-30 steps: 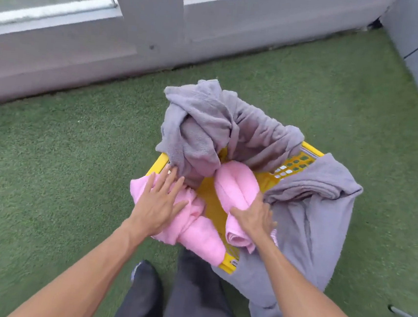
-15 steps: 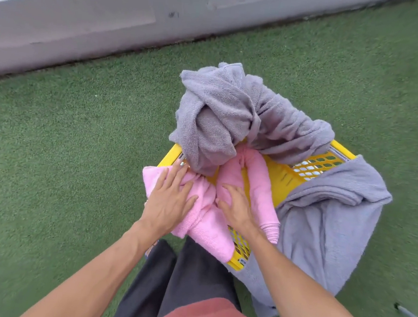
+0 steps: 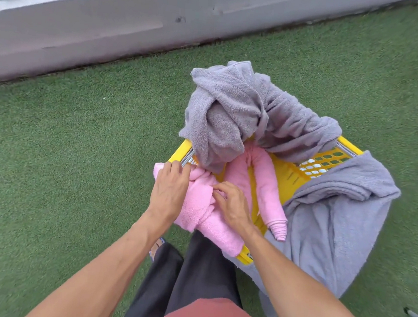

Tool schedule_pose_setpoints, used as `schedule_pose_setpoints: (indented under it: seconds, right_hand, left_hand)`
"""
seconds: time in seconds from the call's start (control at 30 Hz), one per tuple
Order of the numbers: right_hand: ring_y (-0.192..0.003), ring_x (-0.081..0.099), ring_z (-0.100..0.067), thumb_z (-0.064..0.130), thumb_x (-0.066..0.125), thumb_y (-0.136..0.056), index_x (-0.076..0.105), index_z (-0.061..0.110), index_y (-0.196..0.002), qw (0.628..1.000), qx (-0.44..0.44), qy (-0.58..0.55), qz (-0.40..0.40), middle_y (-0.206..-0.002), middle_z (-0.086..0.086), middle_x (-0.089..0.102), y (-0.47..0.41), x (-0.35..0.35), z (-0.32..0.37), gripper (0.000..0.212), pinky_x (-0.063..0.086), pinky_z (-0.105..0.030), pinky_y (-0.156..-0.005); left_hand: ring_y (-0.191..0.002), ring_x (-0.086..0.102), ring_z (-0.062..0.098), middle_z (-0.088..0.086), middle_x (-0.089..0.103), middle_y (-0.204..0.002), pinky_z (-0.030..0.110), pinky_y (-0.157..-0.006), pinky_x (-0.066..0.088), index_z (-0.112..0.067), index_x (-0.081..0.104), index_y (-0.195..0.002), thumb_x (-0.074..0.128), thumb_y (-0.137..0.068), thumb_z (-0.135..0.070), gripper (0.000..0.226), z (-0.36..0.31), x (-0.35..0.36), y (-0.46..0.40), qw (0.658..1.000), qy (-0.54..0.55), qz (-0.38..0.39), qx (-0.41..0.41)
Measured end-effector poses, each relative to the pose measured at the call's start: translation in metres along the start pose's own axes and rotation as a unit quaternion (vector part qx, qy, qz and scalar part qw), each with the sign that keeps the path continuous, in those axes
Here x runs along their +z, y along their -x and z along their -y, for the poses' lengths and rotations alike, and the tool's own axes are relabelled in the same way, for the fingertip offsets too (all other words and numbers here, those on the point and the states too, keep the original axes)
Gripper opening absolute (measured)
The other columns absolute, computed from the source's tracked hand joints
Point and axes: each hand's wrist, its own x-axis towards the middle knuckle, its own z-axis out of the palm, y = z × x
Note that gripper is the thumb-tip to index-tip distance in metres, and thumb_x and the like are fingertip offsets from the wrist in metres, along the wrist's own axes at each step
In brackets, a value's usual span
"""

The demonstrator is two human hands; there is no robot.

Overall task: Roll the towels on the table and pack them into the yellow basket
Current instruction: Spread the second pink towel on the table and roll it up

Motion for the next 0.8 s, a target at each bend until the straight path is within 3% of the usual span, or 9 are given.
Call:
schedule_pose_setpoints:
  seconds: [0.1,0.23,0.3,0.4,0.5,0.6,0.8]
  right_hand:
    - [-0.082,0.057,-0.012,0.02,0.064,-0.089,0.07,0.019,-0.091,0.999,-0.002,0.008,-0.035,-0.087,0.007,0.067,0.008,-0.008,0.004,0.007,0.043,-0.027,-0.073]
    - [-0.078,0.053,-0.012,0.023,0.063,-0.09,0.069,0.018,-0.091,0.996,-0.035,0.047,-0.06,-0.086,0.006,0.068,0.024,-0.017,0.02,0.008,0.042,-0.031,-0.076]
    - [-0.078,0.051,-0.012,0.026,0.063,-0.09,0.068,0.019,-0.091,0.994,-0.047,0.064,-0.073,-0.085,0.007,0.066,0.034,-0.021,0.032,0.009,0.043,-0.032,-0.072]
    - [-0.079,0.052,-0.016,0.027,0.062,-0.09,0.067,0.019,-0.089,0.989,-0.071,0.084,-0.095,-0.085,0.007,0.065,0.054,-0.023,0.055,0.01,0.043,-0.031,-0.069]
    - [-0.081,0.054,-0.015,0.028,0.059,-0.091,0.067,0.018,-0.088,0.984,-0.095,0.087,-0.126,-0.087,0.006,0.066,0.08,-0.023,0.081,0.013,0.044,-0.031,-0.072]
    - [-0.083,0.053,-0.009,0.032,0.056,-0.092,0.066,0.017,-0.088,0.975,-0.111,0.085,-0.172,-0.086,0.006,0.066,0.115,-0.02,0.109,0.019,0.044,-0.026,-0.074]
    - [-0.083,0.058,-0.013,0.034,0.056,-0.091,0.069,0.018,-0.091,0.943,-0.099,0.067,-0.311,-0.088,0.008,0.066,0.196,-0.009,0.168,0.021,0.048,-0.032,-0.074]
  left_hand:
    - [-0.076,0.051,0.031,0.014,0.058,-0.081,0.041,-0.066,0.046,-0.006,0.061,-0.09,0.065,-0.073,0.007,0.022,-0.002,-0.013,0.0,0.999,-0.027,0.029,-0.037]
    - [-0.094,0.051,0.028,0.011,0.063,-0.098,0.036,-0.076,0.041,-0.009,0.061,-0.1,0.05,-0.089,-0.001,0.018,0.0,-0.028,0.005,0.991,-0.055,0.098,-0.077]
    - [-0.085,0.052,0.028,0.011,0.066,-0.088,0.039,-0.072,0.042,-0.009,0.064,-0.087,0.059,-0.087,-0.007,0.005,0.007,-0.035,0.011,0.993,-0.017,0.076,-0.092]
    - [-0.083,0.047,0.024,0.007,0.066,-0.084,0.038,-0.076,0.042,-0.01,0.064,-0.08,0.06,-0.087,-0.019,0.012,0.02,-0.048,0.029,0.987,0.112,0.056,-0.099]
    - [-0.081,0.047,0.021,0.003,0.066,-0.08,0.04,-0.076,0.044,-0.014,0.068,-0.078,0.064,-0.086,-0.023,0.013,0.034,-0.068,0.053,0.97,0.234,0.008,-0.057]
    - [-0.08,0.05,0.019,-0.002,0.064,-0.08,0.041,-0.077,0.045,-0.018,0.066,-0.081,0.065,-0.087,-0.029,0.013,0.041,-0.09,0.078,0.958,0.286,-0.021,0.014]
    - [-0.075,0.053,0.005,-0.005,0.061,-0.081,0.022,-0.07,0.041,-0.016,0.065,-0.084,0.068,-0.086,-0.026,0.011,0.038,-0.148,0.133,0.907,0.383,-0.07,0.16]
